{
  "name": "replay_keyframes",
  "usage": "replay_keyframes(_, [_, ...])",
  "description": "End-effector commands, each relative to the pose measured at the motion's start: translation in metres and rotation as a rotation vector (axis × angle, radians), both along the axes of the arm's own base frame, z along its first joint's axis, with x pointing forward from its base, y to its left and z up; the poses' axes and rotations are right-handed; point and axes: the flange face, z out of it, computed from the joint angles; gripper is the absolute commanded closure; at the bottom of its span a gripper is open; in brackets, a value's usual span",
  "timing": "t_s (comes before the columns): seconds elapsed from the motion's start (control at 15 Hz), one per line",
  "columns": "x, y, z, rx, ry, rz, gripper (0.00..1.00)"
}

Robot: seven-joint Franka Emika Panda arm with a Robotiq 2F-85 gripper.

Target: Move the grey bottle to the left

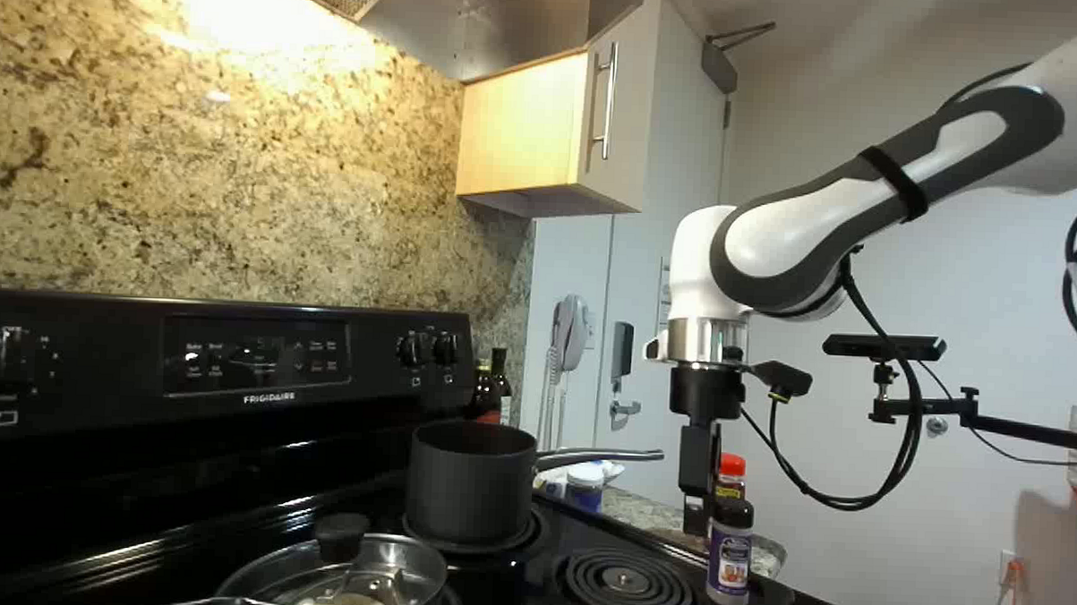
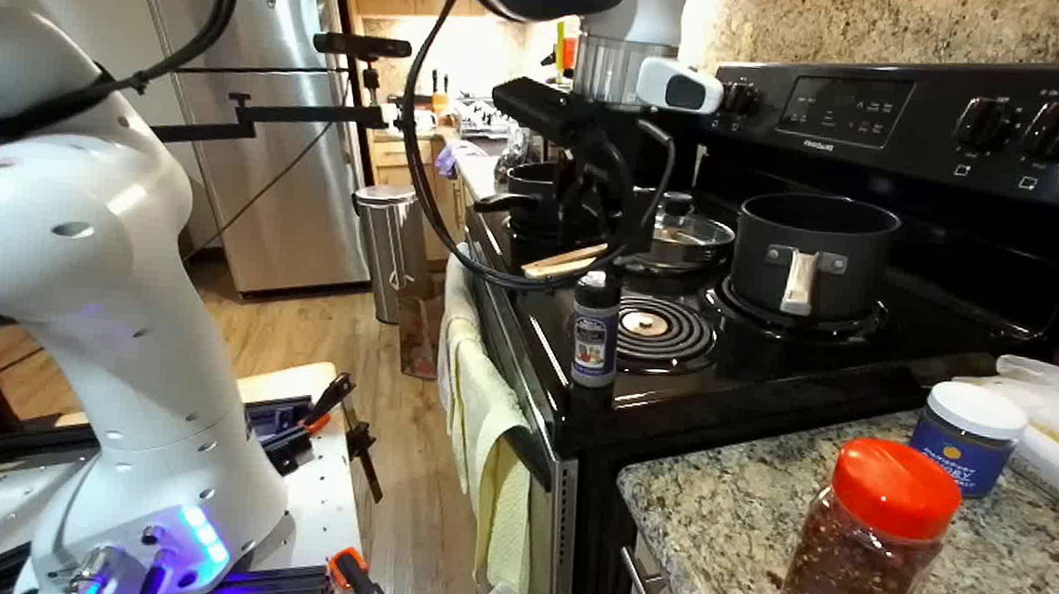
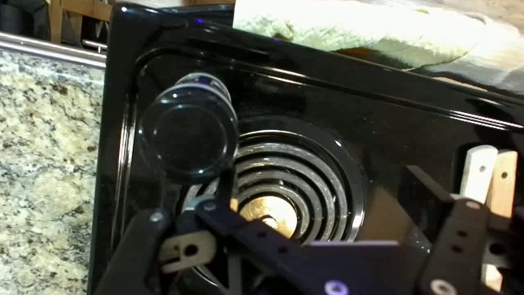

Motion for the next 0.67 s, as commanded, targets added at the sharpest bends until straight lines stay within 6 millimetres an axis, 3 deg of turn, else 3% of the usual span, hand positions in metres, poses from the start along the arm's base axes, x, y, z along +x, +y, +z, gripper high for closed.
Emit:
replay_keyframes(0.0, [0.000, 0.000, 0.000, 0.000, 0.001, 0.000, 0.00])
replay_keyframes(0.4, [0.005, 0.008, 0.012, -0.012, -0.021, 0.012, 0.00])
replay_keyframes(0.6, [0.006, 0.001, 0.021, -0.034, -0.034, -0.013, 0.00])
